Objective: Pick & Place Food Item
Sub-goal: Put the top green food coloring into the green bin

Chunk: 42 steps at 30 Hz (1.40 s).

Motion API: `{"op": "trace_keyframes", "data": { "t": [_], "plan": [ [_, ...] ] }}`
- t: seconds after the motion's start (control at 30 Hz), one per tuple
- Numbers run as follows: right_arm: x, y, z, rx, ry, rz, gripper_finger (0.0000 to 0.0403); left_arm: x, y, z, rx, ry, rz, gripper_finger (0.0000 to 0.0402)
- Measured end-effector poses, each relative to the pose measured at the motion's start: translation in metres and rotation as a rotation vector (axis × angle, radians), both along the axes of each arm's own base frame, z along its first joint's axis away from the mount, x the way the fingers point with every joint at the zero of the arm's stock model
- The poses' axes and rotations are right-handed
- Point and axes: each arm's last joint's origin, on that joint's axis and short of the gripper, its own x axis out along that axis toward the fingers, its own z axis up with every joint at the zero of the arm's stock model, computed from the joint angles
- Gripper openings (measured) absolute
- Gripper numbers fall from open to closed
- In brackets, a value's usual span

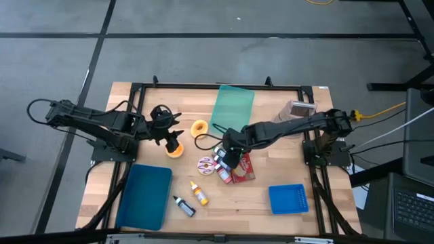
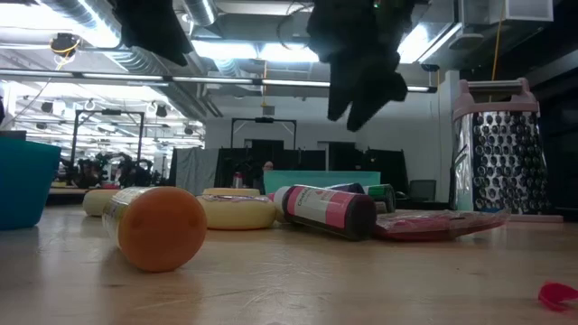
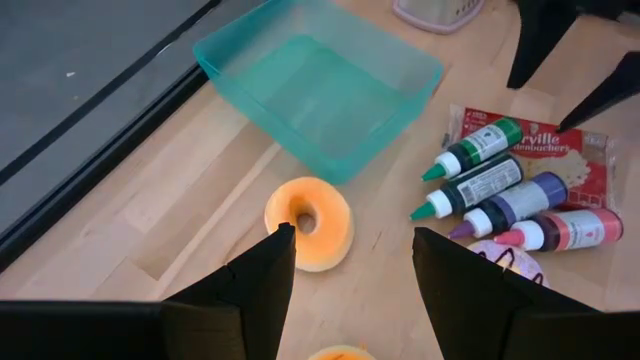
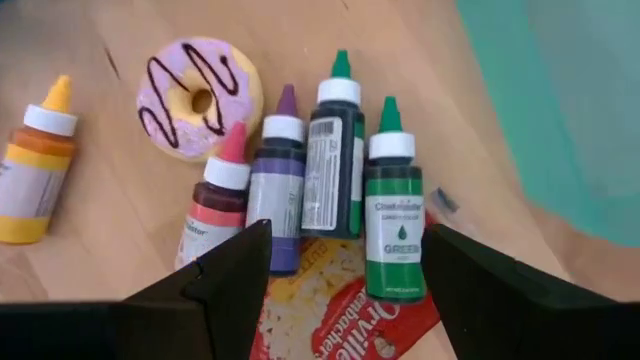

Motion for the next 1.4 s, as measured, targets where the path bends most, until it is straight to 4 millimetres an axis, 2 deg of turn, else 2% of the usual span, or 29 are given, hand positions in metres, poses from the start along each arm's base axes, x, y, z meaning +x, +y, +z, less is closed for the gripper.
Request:
{"op": "trace_keyframes", "data": {
  "t": [0.23, 0.47, 1.17, 1.4],
  "plan": [
    [-0.01, 0.0, -0.028, 0.049, 0.064, -0.011, 0.0217, 0.0, 0.0, 0.0, 0.0, 0.0, 0.0, 0.0198],
    [-0.019, -0.002, -0.051, 0.084, 0.097, -0.013, 0.0213, 0.0, 0.0, 0.0, -0.001, -0.002, 0.001, 0.0198],
    [-0.014, -0.023, -0.052, 0.063, 0.057, -0.048, 0.0213, 0.0, 0.0, 0.0, -0.009, -0.006, 0.006, 0.0198],
    [-0.025, -0.023, -0.075, 0.13, 0.074, -0.06, 0.0213, 0.0, 0.0, 0.0, -0.007, -0.006, 0.008, 0.0198]
  ]
}}
